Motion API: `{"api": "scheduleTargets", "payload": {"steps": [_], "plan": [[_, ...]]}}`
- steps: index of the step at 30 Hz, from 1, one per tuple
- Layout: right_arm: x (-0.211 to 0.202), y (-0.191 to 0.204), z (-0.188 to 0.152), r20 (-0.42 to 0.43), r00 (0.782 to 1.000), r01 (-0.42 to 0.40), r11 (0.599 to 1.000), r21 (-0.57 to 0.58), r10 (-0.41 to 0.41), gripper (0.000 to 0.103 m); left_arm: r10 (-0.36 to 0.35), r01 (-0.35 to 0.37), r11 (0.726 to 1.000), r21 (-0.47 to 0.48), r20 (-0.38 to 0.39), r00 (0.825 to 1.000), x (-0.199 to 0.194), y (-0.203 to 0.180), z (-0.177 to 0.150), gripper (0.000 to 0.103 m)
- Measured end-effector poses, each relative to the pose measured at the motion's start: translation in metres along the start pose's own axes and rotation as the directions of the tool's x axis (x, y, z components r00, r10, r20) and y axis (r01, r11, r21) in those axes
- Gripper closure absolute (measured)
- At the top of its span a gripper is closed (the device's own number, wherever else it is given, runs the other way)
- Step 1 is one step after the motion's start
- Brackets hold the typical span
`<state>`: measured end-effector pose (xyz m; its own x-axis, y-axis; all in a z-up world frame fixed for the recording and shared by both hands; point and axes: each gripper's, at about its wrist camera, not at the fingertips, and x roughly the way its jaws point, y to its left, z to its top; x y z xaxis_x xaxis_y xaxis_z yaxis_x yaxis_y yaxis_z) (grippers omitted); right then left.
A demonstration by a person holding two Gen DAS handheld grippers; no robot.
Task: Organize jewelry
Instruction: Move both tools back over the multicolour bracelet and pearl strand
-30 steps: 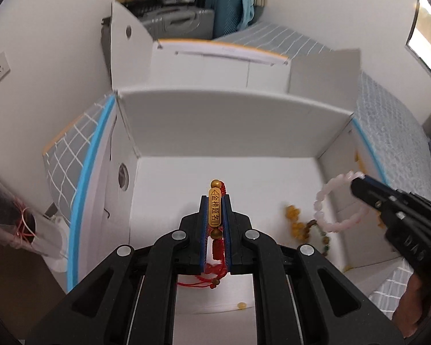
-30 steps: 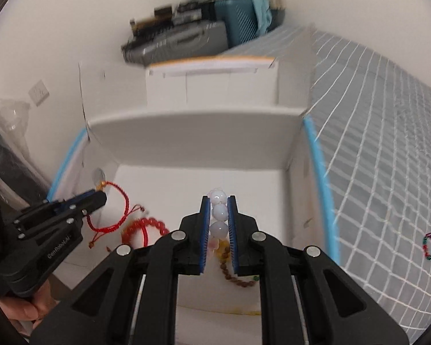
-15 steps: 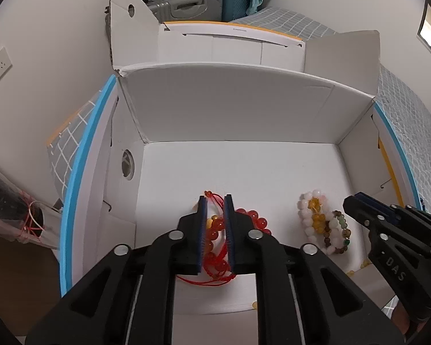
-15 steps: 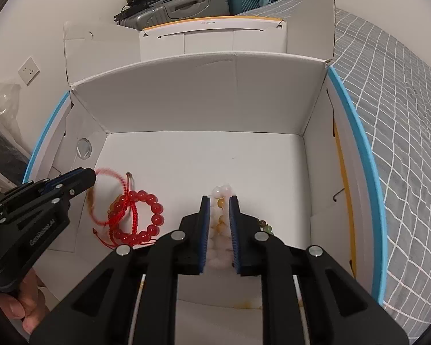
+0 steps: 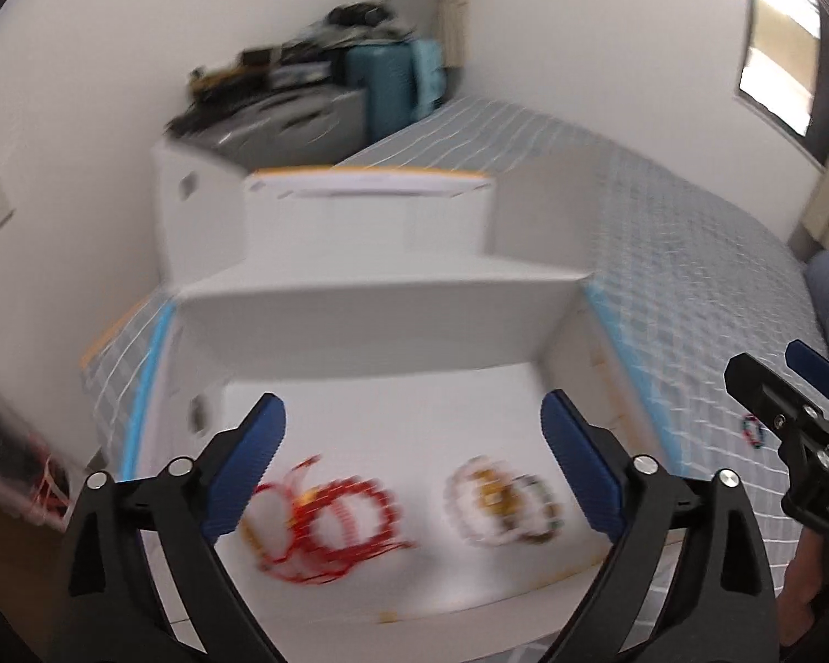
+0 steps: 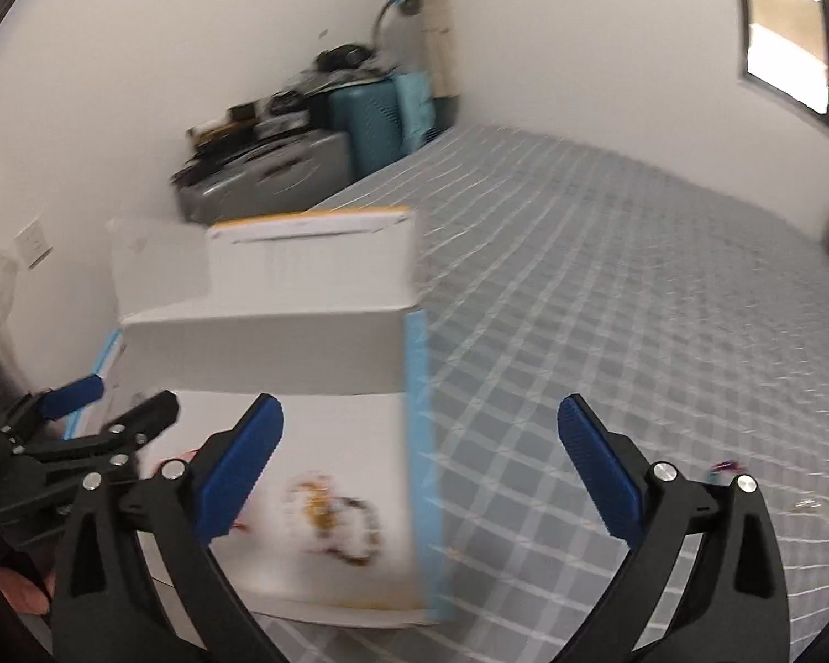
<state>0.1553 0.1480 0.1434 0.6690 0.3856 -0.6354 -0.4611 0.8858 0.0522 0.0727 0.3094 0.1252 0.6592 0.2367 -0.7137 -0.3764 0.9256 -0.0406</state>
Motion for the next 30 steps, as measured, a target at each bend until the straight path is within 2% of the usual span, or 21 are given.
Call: {"api": "scheduleTargets", "payload": {"steps": [7, 16, 22, 24, 26, 27, 30], "plan": [[-0.023, -0.11, -0.007, 0.011, 0.987, 0.158, 0.982, 0.104, -0.16, 0.007, -0.123, 0.121, 0.988, 0.101, 0.012, 0.992, 0.005, -0.097, 0.019, 0.006], [-0.037, -0.259, -0.043, -0.01, 0.937, 0.343, 0.917, 0.204, -0.348, 0.007, -0.271, 0.272, 0.932, 0.238, -0.036, 0.962, 0.043, -0.235, 0.006, 0.006], [-0.021, -0.332, -0.084, -0.075, 0.908, 0.417, 0.874, 0.25, -0.412, 0.007, -0.318, 0.336, 0.89, 0.309, -0.108, 0.942, 0.094, -0.321, -0.025, 0.006], [-0.016, -0.356, -0.102, -0.096, 0.904, 0.427, 0.863, 0.27, -0.417, 0.007, -0.35, 0.374, 0.873, 0.315, -0.133, 0.927, 0.113, -0.345, -0.04, 0.006], [-0.009, -0.374, -0.116, -0.119, 0.905, 0.424, 0.856, 0.295, -0.408, 0.007, -0.35, 0.384, 0.868, 0.316, -0.161, 0.923, 0.13, -0.364, -0.053, 0.006], [-0.004, -0.382, -0.124, -0.126, 0.908, 0.418, 0.855, 0.308, -0.398, 0.007, -0.337, 0.371, 0.873, 0.315, -0.16, 0.928, 0.14, -0.373, -0.06, 0.006], [0.013, -0.404, -0.145, -0.171, 0.896, 0.444, 0.839, 0.316, -0.409, 0.01, -0.314, 0.343, 0.878, 0.334, -0.14, 0.939, 0.155, -0.39, -0.073, 0.006]]}}
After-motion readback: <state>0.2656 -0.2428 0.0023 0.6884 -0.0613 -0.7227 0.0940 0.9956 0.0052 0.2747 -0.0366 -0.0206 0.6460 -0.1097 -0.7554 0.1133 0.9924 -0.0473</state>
